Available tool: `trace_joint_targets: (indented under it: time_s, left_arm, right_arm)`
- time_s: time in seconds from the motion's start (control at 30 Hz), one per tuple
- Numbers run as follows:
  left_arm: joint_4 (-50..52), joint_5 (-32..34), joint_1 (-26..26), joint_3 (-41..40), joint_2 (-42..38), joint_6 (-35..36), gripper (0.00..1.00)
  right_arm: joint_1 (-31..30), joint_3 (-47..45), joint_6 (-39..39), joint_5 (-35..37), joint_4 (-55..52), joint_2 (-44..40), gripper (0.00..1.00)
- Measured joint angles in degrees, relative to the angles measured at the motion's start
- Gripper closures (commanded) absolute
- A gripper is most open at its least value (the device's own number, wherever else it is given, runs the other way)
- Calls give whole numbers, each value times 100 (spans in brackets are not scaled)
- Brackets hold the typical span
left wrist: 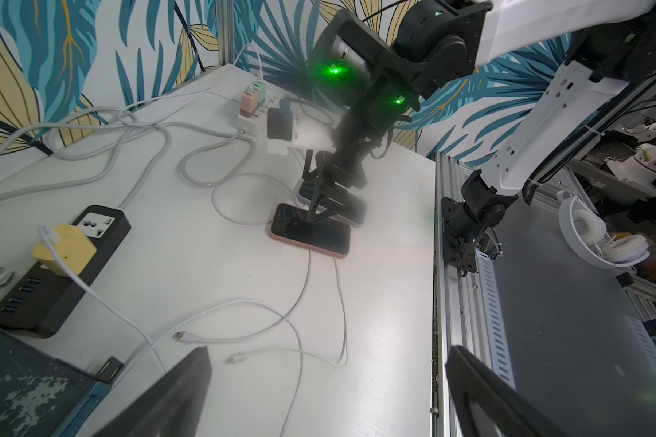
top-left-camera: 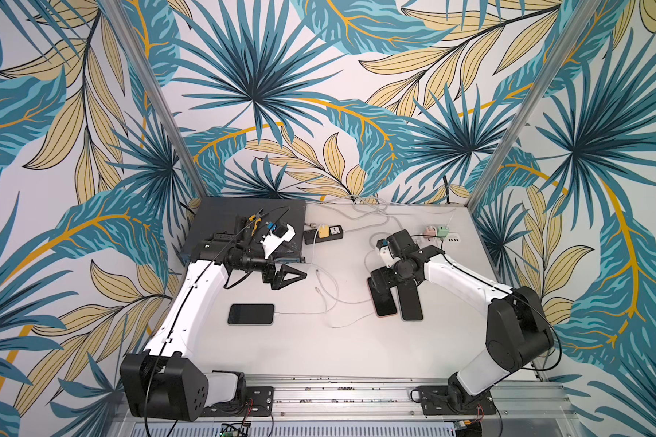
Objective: Unplug the charging cable from the phone
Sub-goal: Place the phone at the center of the board, then pick up the phone at the center of the board.
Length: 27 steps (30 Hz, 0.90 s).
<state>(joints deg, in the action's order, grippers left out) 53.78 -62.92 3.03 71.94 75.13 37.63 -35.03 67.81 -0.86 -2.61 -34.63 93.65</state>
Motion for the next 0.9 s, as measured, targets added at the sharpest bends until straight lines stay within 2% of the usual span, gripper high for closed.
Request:
trace_joint_targets:
  time_s: [0.17, 0.4, 0.57, 0.9]
  left_arm:
    - [-61, 223, -61, 13, -68, -181, 0]
    - [-229, 592, -195, 15, -68, -428, 0]
    - [-332, 706, -439, 15, -68, -555, 0]
    - [-472, 680, -1069, 15, -79, -750, 0]
  right_arm:
    - [-789, 374, 640, -428, 363, 133, 2]
    - [-1655, 887, 1394, -1132, 1132, 772, 0]
    - [-1989, 1165, 1773, -1506, 1661, 1314, 0]
    - [-2581, 2133, 2260, -1589, 2103, 2599, 0]
